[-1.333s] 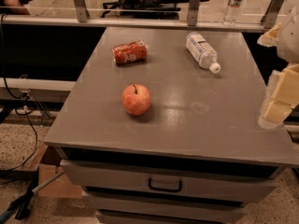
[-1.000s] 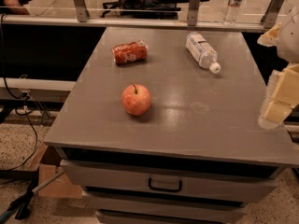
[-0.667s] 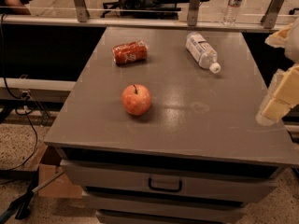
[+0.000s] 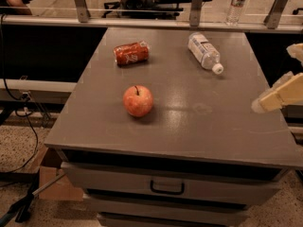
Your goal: Move blue plastic bottle near apple
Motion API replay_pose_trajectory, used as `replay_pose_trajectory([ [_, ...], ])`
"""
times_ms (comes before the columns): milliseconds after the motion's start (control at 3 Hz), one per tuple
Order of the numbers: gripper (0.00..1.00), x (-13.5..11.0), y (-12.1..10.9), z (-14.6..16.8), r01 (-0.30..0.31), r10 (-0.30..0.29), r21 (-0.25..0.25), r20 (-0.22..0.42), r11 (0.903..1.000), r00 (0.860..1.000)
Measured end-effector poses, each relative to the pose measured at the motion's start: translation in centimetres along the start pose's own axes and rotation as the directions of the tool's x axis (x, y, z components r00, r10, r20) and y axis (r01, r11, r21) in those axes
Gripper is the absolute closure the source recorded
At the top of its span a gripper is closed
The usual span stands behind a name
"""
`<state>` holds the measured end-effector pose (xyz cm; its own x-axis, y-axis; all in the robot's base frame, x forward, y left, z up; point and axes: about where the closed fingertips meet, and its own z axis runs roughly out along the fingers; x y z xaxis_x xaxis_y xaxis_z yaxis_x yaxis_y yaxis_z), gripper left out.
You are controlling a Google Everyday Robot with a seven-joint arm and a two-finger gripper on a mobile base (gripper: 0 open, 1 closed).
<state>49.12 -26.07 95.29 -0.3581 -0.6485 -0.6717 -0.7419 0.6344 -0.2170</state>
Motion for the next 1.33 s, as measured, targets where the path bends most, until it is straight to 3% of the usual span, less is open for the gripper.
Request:
replay_pose_trajectory([
  [333, 0.00, -0.2, -3.4, 4.1, -0.086, 0.087, -0.009, 0.140, 0.9962, 0.986],
  [1000, 0.00, 0.2, -4.1, 5.7, -0.121, 0.117, 0.013, 0.170, 0.9925, 0.978],
  [1333, 0.00, -0.5, -5.7, 8.4, -0.143, 0.129, 0.038, 0.245, 0.9890, 0.961],
])
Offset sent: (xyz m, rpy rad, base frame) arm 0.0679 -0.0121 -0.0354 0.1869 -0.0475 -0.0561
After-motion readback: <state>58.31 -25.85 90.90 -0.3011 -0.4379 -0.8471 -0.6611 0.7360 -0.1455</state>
